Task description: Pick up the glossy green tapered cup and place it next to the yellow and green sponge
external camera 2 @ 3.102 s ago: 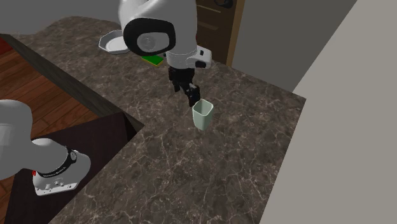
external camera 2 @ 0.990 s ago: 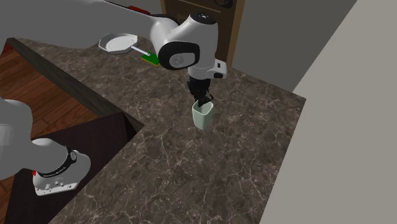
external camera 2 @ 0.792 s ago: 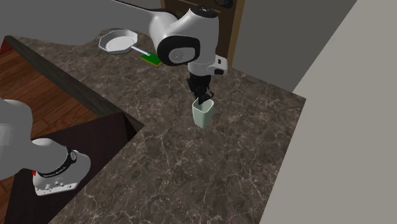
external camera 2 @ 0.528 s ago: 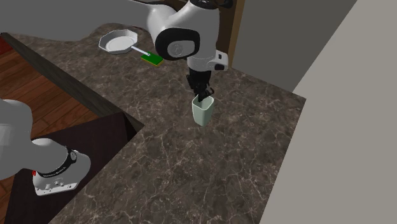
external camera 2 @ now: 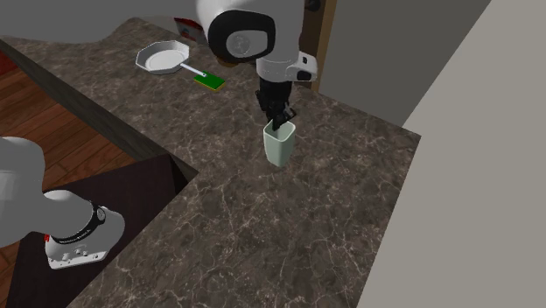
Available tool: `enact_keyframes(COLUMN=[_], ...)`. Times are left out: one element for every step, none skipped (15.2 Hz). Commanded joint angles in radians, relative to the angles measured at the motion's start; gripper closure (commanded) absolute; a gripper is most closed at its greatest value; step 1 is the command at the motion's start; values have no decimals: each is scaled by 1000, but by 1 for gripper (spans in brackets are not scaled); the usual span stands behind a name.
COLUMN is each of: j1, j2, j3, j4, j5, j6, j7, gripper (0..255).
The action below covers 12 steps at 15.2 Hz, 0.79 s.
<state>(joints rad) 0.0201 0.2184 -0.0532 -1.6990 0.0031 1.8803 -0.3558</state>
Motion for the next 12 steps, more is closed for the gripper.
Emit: enact_keyframes(j1=[0,0,0,0,0,0,0,0,0,-1,-1,-1], j2=[-4,-6,-7,-9,-10,-10,-11,-11,-12,-12,-11,-11], j3=[0,0,0,0,0,0,0,-1,-1,-1,-1,-1], j4=[25,36,47,59,71,83,96,109,122,135,149,164], j5=[0,0,0,-1,-1,-1,-1,-1,-1,-1,-1,-1], j6=[-29,-42,-54,-67,-81,-94,-107,-120,-134,-147,-161,-174], j7=[0,0,0,0,0,0,0,-1,-1,-1,-1,-1], gripper=[255,255,255,255,255,255,255,255,255,255,255,255])
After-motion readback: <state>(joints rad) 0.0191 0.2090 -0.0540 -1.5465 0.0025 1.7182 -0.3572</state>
